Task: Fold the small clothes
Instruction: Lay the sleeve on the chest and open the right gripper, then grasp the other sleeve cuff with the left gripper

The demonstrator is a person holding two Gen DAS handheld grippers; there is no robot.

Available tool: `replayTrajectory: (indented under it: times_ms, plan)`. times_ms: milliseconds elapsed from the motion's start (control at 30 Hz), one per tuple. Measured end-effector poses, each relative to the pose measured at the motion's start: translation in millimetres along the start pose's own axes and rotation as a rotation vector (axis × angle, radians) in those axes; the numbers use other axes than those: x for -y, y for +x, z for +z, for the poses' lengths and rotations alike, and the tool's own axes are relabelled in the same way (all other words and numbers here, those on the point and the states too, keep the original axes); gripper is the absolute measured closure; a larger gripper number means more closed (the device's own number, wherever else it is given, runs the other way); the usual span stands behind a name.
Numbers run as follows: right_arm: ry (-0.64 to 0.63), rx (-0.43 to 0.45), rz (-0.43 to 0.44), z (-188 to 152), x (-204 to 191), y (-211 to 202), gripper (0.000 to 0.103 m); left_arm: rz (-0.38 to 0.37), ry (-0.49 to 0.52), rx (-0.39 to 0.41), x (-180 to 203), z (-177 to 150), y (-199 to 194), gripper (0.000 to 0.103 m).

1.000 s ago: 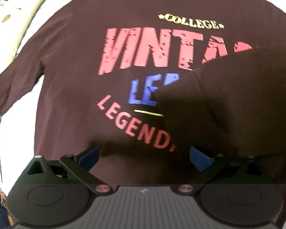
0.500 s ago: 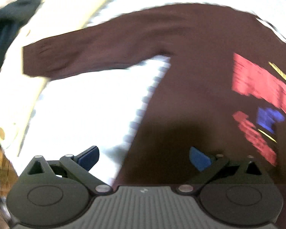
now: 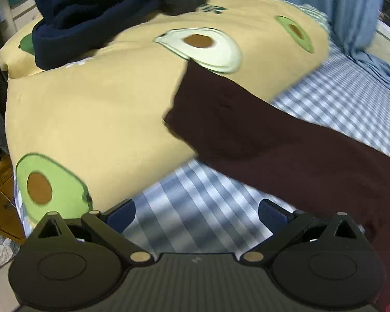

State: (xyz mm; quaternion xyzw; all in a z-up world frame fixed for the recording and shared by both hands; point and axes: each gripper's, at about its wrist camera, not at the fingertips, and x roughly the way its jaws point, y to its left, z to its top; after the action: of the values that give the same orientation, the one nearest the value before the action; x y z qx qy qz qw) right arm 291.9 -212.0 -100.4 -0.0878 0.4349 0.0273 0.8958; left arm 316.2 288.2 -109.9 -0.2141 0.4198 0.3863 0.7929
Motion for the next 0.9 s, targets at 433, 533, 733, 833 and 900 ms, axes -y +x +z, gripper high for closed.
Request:
replayTrajectory:
  times_ms: [433, 533, 733, 833, 900]
  plan:
    - [-0.041, -0.035, -0.019, 1.9, -40.1, -16.5, 0.001, 0.145, 0.102, 0.105, -5.0, 43.4, 45.9, 0.006]
    - [-0.020, -0.048, -0.044, 0.7, -36.6, -14.1, 0.001, 0.147, 0.095, 0.088, -6.9, 53.3, 55.3, 0.014]
    - [-0.019, -0.065, -0.053, -1.9, -38.6, -12.8, 0.001, 0.085, 0.106, 0.110, -8.1, 58.8, 54.3, 0.040]
    - [-0.031, -0.065, -0.049, -1.0, -41.8, -11.5, 0.001, 0.040, 0.138, 0.117, -4.9, 57.3, 50.4, 0.074]
    - [-0.038, -0.061, -0.048, -0.4, -43.2, -11.7, 0.001, 0.046, 0.146, 0.131, -1.8, 57.7, 46.3, 0.085]
